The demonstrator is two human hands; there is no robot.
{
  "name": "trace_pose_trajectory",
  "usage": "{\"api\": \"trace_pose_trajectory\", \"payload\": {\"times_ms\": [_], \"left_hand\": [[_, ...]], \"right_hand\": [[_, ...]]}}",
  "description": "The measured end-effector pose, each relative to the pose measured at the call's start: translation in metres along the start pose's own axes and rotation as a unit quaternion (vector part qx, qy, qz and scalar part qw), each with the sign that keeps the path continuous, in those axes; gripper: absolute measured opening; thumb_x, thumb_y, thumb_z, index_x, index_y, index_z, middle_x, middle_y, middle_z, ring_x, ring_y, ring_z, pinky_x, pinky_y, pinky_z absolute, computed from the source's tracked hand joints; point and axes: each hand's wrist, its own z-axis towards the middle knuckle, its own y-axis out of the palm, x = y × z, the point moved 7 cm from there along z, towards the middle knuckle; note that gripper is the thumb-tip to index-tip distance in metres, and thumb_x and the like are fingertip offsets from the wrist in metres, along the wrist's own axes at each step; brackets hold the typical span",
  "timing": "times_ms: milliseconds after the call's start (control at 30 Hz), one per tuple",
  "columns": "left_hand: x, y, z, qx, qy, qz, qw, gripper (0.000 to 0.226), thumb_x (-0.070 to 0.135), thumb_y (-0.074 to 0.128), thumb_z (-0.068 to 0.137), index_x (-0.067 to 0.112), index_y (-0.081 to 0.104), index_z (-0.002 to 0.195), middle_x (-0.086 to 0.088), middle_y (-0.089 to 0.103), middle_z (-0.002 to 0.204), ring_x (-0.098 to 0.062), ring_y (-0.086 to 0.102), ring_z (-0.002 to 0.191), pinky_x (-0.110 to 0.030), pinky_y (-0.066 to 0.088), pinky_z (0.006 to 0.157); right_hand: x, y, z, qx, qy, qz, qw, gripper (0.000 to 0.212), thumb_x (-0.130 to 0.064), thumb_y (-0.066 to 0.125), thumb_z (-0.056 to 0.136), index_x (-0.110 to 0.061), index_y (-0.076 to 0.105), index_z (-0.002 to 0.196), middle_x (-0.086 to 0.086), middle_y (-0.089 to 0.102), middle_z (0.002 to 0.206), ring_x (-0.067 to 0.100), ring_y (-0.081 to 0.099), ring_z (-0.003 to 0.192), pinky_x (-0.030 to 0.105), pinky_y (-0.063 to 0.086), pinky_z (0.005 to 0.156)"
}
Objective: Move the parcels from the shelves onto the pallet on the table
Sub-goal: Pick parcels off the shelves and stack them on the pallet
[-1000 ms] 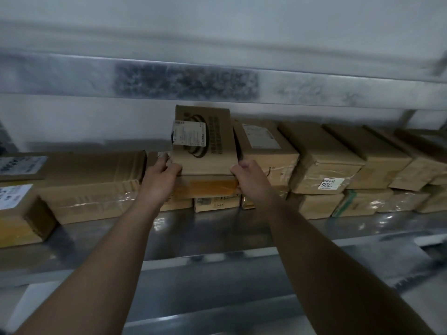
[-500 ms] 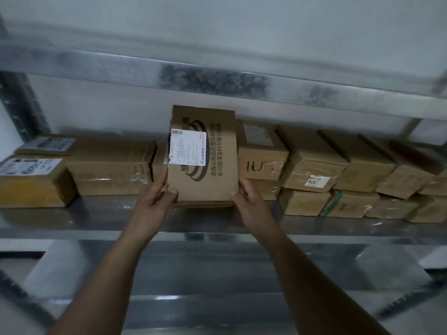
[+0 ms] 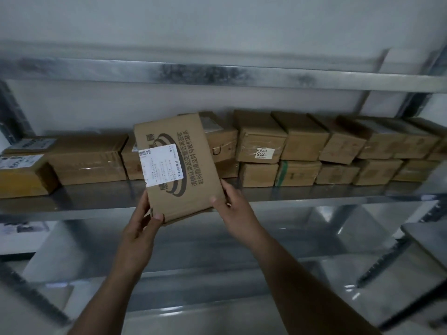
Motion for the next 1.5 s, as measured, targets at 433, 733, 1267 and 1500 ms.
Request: {"api": "trace_pose_trajectory", "payload": {"times_ms": [433, 733, 1267, 1500], "left_hand": [[0.014, 0.039, -0.047, -0.005, 0.007, 0.027, 1.000, 0.056, 0.021, 0.051, 0.096, 0.043, 0.029, 0.142, 0.016, 0.046, 0.138, 0.002, 0.047, 0.117, -0.030, 0.040, 0.100], [0.025, 0.118, -0.069, -0.077, 0.013, 0.022, 0.997, 0.054, 0.018, 0.048, 0.096, 0.044, 0.030, 0.139, 0.024, 0.050, 0.123, 0.004, 0.049, 0.112, -0.020, 0.041, 0.090], [0.046, 0.318, -0.124, -0.302, 0.026, -0.017, 0.953, 0.055, 0.016, 0.049, 0.096, 0.048, 0.030, 0.136, 0.026, 0.048, 0.128, 0.001, 0.044, 0.122, -0.019, 0.038, 0.098], [0.053, 0.412, -0.150, -0.399, 0.026, -0.027, 0.916, 0.053, 0.017, 0.049, 0.096, 0.049, 0.031, 0.134, 0.036, 0.046, 0.121, 0.010, 0.043, 0.117, -0.002, 0.037, 0.082]], "right_hand": [[0.022, -0.037, -0.052, 0.010, 0.001, 0.066, 0.998, 0.055, -0.030, 0.052, 0.096, -0.027, 0.030, 0.146, -0.005, 0.049, 0.139, 0.010, 0.047, 0.123, 0.028, 0.040, 0.100], [0.058, -0.113, -0.104, 0.100, -0.002, 0.083, 0.991, 0.044, -0.022, 0.057, 0.093, -0.025, 0.040, 0.134, -0.002, 0.051, 0.134, 0.008, 0.052, 0.117, 0.015, 0.044, 0.087], [0.122, -0.265, -0.243, 0.283, 0.018, 0.042, 0.958, 0.046, -0.020, 0.049, 0.091, -0.032, 0.040, 0.135, -0.012, 0.056, 0.127, 0.009, 0.054, 0.118, 0.029, 0.050, 0.092], [0.149, -0.327, -0.302, 0.389, 0.043, 0.014, 0.920, 0.049, -0.030, 0.053, 0.093, -0.045, 0.034, 0.136, -0.024, 0.050, 0.127, 0.004, 0.052, 0.117, 0.028, 0.050, 0.090]]}}
